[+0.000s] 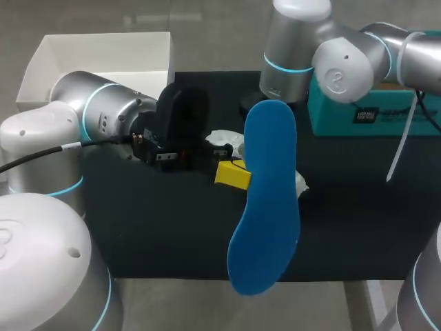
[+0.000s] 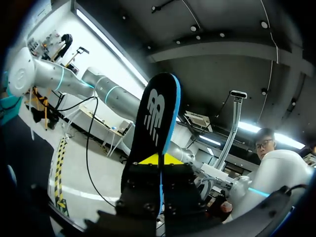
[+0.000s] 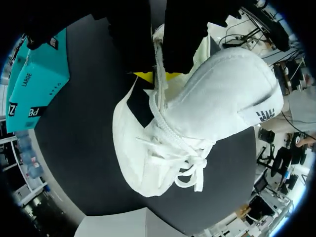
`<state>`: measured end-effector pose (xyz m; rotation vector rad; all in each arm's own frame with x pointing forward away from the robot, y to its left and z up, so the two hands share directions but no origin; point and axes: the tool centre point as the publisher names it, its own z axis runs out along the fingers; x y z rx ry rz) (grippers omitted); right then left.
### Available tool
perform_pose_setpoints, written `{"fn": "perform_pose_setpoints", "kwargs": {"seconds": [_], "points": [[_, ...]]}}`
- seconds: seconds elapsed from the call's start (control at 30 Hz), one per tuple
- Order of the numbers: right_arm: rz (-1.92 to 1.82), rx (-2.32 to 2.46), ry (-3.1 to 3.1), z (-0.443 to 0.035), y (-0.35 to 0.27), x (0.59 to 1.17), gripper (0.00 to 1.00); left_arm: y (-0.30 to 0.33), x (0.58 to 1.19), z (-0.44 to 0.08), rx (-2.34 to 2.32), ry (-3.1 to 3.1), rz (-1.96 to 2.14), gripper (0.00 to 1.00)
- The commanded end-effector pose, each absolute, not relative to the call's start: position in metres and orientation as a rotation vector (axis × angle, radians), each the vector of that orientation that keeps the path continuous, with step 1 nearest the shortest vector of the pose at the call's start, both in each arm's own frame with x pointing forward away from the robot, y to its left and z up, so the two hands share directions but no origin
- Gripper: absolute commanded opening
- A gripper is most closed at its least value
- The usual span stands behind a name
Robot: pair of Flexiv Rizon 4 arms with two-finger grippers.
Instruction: Take the shoe out of the shoebox, open the shoe tongue, remove and reinsert the insole, then place the shoe into the shoebox
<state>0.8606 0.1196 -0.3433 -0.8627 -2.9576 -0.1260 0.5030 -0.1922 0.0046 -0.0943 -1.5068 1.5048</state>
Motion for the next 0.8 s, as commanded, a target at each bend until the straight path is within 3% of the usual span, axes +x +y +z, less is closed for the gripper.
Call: {"fn": "perform_pose_setpoints", "kwargs": {"seconds": [0.03,0.4,0.8], "points": [[-0.163,-1.515,-2.632,-0.338,0.122,0.863,0.00,-0.194,0.504,0.003,-0.097,-1.502,1.505,0.00],[-0.234,-2.070,-2.266,-0.346,0.143,0.862,0.00,-0.194,0.504,0.003,-0.097,-1.502,1.505,0.00],[-0.313,-2.200,-2.188,-0.342,0.135,0.865,0.00,-0.194,0.504,0.003,-0.097,-1.502,1.505,0.00]]}}
